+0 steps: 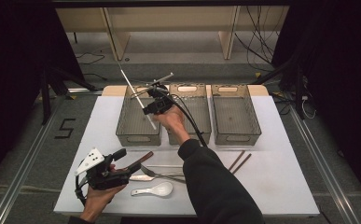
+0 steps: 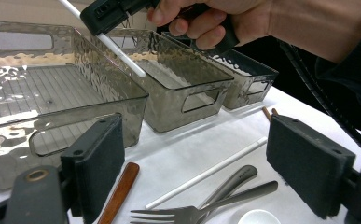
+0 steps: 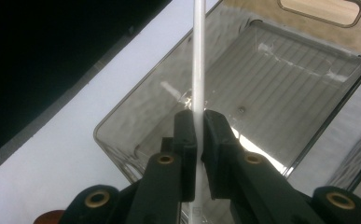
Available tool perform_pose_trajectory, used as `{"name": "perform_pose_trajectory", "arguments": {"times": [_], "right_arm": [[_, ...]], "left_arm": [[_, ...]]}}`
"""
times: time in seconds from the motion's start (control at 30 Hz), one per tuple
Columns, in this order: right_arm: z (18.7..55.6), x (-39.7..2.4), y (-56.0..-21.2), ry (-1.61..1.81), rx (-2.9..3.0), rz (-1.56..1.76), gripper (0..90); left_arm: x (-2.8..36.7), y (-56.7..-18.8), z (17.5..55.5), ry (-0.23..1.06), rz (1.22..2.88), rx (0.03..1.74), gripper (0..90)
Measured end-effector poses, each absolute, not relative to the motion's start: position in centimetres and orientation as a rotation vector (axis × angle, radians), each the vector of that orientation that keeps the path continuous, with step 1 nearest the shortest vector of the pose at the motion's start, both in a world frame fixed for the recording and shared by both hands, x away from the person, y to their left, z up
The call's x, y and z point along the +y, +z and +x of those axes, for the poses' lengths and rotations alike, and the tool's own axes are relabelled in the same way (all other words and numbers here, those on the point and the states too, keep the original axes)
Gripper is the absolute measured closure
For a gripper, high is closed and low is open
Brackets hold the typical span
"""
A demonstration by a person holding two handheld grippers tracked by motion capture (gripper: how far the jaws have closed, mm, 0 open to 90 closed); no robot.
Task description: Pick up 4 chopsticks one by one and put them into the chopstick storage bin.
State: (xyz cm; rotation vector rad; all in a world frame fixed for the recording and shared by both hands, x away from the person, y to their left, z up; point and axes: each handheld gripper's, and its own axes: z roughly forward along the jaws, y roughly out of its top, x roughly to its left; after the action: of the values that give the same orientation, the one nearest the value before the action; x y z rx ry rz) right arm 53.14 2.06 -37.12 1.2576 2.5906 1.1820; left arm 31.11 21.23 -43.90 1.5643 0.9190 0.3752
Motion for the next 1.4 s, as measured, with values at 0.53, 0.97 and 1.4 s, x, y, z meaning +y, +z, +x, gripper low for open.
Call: {"name": "perform_pose_trajectory", "arguments": {"times": [0.53,0.97,1.4], "right_arm": [[53.3,2.6,-38.5,1.127,2.603,1.265,84.7],[53.2,2.7,-40.0,1.089,2.603,1.321,84.6],[53.1,2.4,-39.6,1.122,2.609,1.321,61.1]], "left_arm": [[21.2,-43.9,31.1,0.372,1.559,0.918,18.9],[21.2,-43.9,31.1,0.373,1.559,0.918,18.9],[21.2,-43.9,31.1,0.372,1.56,0.917,18.8]]}}
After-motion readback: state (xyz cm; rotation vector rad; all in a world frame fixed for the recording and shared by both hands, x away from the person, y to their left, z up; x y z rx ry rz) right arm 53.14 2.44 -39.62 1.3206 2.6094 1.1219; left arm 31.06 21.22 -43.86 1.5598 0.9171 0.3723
